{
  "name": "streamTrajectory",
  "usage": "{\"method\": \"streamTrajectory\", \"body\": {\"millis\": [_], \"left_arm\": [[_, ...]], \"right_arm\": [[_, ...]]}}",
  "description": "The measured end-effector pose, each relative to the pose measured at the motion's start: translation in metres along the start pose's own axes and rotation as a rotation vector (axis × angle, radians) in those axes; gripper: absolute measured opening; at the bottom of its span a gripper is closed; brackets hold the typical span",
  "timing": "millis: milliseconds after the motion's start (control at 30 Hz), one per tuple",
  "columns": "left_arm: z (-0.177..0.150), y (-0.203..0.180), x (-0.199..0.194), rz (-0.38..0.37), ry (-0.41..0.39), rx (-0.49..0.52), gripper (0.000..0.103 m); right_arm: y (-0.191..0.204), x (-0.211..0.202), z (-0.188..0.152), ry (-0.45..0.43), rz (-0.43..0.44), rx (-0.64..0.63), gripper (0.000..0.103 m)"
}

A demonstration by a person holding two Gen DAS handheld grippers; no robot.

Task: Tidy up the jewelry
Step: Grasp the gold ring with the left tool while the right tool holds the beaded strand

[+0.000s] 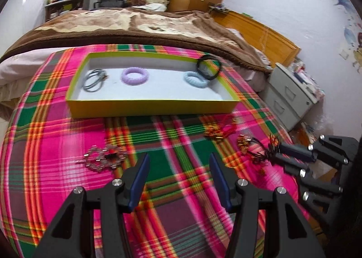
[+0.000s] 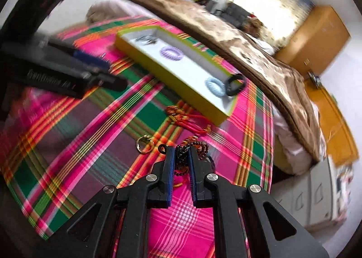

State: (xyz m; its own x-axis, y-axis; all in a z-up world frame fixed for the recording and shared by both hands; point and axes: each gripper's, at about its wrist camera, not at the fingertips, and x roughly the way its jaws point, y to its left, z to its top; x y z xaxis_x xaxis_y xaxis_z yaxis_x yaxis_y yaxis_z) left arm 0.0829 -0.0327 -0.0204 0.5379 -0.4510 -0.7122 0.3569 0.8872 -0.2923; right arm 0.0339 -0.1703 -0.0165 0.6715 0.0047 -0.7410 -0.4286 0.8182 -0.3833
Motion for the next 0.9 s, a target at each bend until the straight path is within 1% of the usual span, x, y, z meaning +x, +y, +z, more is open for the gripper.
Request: {"method": "streamTrajectory", "body": {"millis": [33, 100, 133, 233, 333, 367, 467, 500, 567, 667, 733, 833, 900], "left_arm": [[0.0, -0.004, 0.002, -0.02, 0.01, 0.019, 0.056], [-0.003, -0.014, 0.008, -0.042, 0.03, 0.049, 0.056], [-0.004, -0.02, 0.01, -0.054, 0.037, 0.068, 0.056], [-0.008, -0.04, 0.018, -0.096, 0.064, 0.147, 0.056], [-0.012, -0.056, 0.025, -0.1, 0.08, 0.198, 0.056], [-0.012, -0.06, 0.027, -0.093, 0.081, 0.207, 0.056], [-0.015, -0.073, 0.034, -0.02, 0.084, 0.272, 0.056], [-0.016, -0.076, 0.037, -0.009, 0.089, 0.279, 0.056], [-0.017, -0.076, 0.04, -0.014, 0.106, 0.272, 0.056], [-0.017, -0.078, 0.043, 0.024, 0.104, 0.279, 0.056], [-0.017, -0.077, 0.044, 0.024, 0.103, 0.268, 0.056], [-0.017, -0.08, 0.047, 0.056, 0.105, 0.282, 0.05], [-0.017, -0.082, 0.048, 0.062, 0.107, 0.296, 0.042]], "right_arm": [[-0.007, -0.005, -0.002, -0.024, 0.011, 0.046, 0.012], [-0.023, -0.016, -0.006, -0.08, 0.074, 0.149, 0.012], [-0.026, -0.02, -0.007, -0.096, 0.081, 0.184, 0.012], [-0.038, -0.031, -0.013, -0.145, 0.069, 0.262, 0.012], [-0.046, -0.038, -0.018, -0.169, 0.063, 0.315, 0.012], [-0.046, -0.039, -0.02, -0.176, 0.06, 0.322, 0.012], [-0.047, -0.04, -0.023, -0.183, 0.055, 0.336, 0.012], [-0.048, -0.039, -0.025, -0.187, 0.057, 0.343, 0.012], [-0.049, -0.039, -0.027, -0.19, 0.061, 0.353, 0.012], [-0.05, -0.04, -0.029, -0.197, 0.063, 0.357, 0.012], [-0.051, -0.041, -0.031, -0.203, 0.067, 0.359, 0.012], [-0.053, -0.042, -0.033, -0.21, 0.073, 0.362, 0.012], [-0.053, -0.042, -0.034, -0.215, 0.08, 0.365, 0.012]]}}
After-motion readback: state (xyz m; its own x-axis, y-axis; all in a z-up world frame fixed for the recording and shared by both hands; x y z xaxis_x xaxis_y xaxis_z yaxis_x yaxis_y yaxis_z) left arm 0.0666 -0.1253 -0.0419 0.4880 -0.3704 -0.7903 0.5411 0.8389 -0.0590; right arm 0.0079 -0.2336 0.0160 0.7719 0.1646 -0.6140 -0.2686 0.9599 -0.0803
